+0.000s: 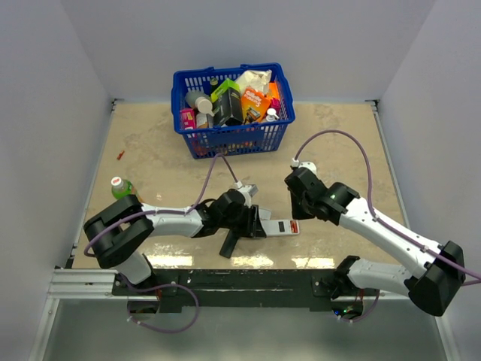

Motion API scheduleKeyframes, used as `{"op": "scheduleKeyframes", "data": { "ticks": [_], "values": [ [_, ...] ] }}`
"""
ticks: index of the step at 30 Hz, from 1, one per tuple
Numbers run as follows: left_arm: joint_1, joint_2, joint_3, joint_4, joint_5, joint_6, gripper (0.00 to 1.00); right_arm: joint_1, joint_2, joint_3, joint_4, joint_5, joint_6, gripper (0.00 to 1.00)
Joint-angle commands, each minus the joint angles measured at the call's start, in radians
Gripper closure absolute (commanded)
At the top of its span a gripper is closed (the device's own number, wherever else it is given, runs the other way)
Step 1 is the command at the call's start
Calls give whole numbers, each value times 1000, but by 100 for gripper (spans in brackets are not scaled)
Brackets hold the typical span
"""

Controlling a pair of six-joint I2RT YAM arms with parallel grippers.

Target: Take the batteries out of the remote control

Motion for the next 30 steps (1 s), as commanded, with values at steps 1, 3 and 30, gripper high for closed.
{"op": "scheduleKeyframes", "data": {
  "ticks": [1, 3, 30],
  "values": [
    [-11, 27, 3, 77, -7, -13, 57, -3, -8, -19, 18, 31, 33, 100],
    [-13, 34, 4, 76, -8, -11, 58, -3, -9, -16, 15, 43, 39, 100],
    [-54, 17, -4, 135, -63, 3, 47, -3, -161, -157, 181, -196, 2, 100]
  ]
}}
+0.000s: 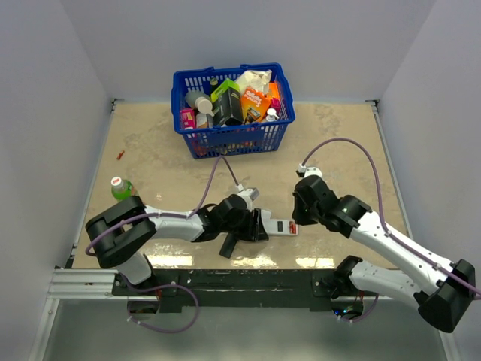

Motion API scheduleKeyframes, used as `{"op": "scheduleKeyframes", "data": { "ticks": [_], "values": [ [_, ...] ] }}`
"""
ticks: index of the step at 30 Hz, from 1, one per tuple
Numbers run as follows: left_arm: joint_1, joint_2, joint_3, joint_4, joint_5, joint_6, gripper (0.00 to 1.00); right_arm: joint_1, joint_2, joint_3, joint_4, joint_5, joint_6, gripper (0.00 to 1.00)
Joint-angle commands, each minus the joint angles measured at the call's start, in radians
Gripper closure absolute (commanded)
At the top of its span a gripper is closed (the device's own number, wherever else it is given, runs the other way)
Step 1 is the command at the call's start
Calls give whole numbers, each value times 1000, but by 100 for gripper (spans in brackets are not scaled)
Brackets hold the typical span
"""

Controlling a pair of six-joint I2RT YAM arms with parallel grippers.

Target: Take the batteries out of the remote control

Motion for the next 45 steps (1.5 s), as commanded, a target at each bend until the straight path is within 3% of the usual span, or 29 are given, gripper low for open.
{"op": "scheduleKeyframes", "data": {
  "ticks": [1, 10, 15, 22, 30, 36, 45],
  "values": [
    [-28, 12, 30, 77, 5, 10, 47, 7, -40, -37, 77, -138, 16, 100],
    [-98, -77, 24, 30, -83, -28, 47, 5, -63, 26, -9, -105, 13, 100],
    [-78, -189, 76, -171, -209, -13, 47, 5, -85, 80, -38, -68, 51, 100],
    [7, -280, 99, -340, -223, 26, 46, 5, -17, 135, 35, -72, 50, 100],
    [90, -341, 10, -342, -179, 36, 44, 7, 104, 118, 229, -130, -15, 100],
    [123, -372, -21, -332, -134, 50, 43, 5, 181, 99, 253, -177, -32, 100],
    [125, -389, -27, -328, -157, 50, 43, 7, 158, 43, 243, -287, -47, 100]
  ]
}}
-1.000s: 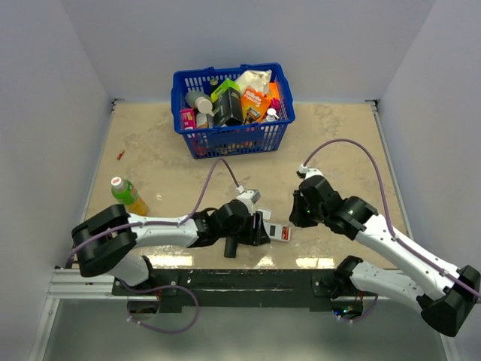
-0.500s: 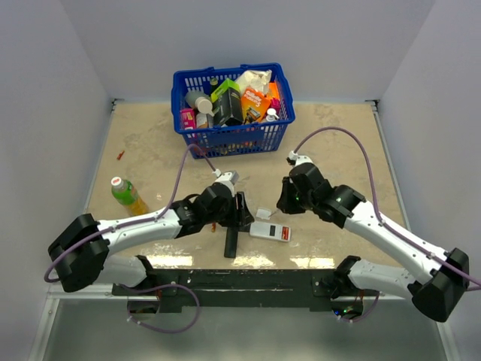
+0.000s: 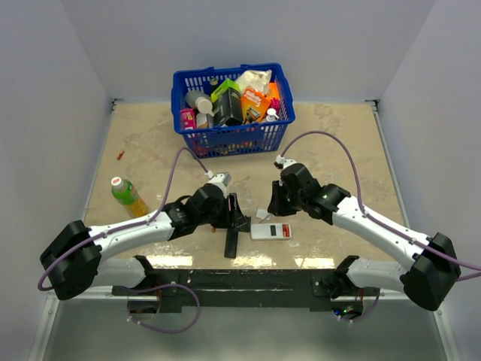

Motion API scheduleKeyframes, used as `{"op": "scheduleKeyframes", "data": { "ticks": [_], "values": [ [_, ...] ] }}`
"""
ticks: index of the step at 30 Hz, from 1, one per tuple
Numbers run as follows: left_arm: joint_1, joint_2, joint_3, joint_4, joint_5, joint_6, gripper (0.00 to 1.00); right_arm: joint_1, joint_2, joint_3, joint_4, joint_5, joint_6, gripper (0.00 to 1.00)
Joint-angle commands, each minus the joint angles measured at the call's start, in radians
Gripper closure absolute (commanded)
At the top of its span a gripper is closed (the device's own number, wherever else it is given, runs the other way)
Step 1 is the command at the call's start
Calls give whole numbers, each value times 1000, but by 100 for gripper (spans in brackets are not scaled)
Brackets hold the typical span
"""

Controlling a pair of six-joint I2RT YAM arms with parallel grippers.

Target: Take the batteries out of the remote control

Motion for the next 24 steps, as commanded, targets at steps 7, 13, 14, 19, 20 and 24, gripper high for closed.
{"op": "scheduleKeyframes", "data": {
  "ticks": [7, 13, 14, 19, 20, 24],
  "values": [
    [4, -24, -14, 40, -1, 12, 43, 4, -107, -34, 6, -185, 2, 100],
    [4, -27, -20, 49, 12, 12, 43, 4, -147, 44, -176, 119, 60, 100],
    [4, -31, -20, 49, 10, 14, 43, 4, -138, 83, -214, 170, 69, 100],
    [4, -53, -14, 26, 7, 24, 43, 4, -77, 138, -386, 384, 107, 100],
    [2, -53, -17, 30, 7, 26, 43, 4, -78, 143, -391, 396, 113, 100],
    [2, -47, -34, 67, 39, 21, 43, 1, -48, 121, -419, 426, 120, 100]
  ]
}}
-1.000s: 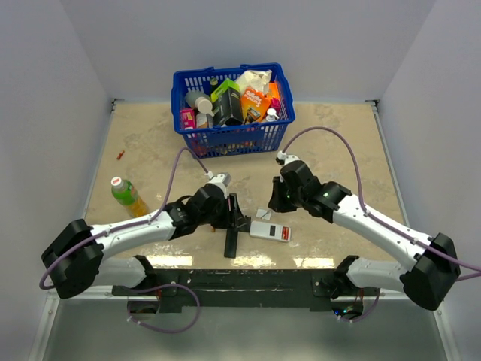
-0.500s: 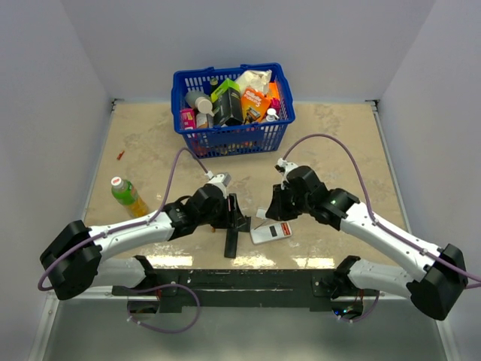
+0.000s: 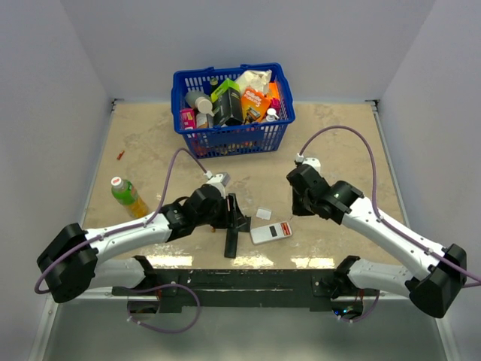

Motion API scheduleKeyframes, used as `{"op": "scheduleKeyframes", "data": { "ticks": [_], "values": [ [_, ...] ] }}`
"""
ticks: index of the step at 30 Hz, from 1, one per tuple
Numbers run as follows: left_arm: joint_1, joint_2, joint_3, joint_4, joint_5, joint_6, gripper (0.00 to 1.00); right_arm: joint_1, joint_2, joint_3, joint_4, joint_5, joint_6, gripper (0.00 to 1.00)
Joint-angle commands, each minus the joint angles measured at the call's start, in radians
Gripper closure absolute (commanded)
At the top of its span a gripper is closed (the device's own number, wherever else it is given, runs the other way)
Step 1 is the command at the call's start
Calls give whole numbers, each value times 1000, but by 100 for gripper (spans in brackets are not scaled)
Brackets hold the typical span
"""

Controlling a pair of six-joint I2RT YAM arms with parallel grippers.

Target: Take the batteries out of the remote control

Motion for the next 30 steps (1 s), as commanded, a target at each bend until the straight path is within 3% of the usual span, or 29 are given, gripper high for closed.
{"op": "scheduleKeyframes", "data": {
  "ticks": [1, 13, 26, 30],
  "values": [
    [2, -7, -15, 50, 34, 21, 43, -2, 37, 12, -97, 119, 35, 100],
    [2, -6, -68, 121, 80, 5, 43, 0, 31, -82, 99, -100, -21, 100],
    [1, -18, -87, 118, 100, 7, 43, 0, 21, -65, 132, -232, -31, 100],
    [0, -16, -78, 113, 114, 20, 43, -2, 23, -47, 92, -202, -29, 100]
  ]
}}
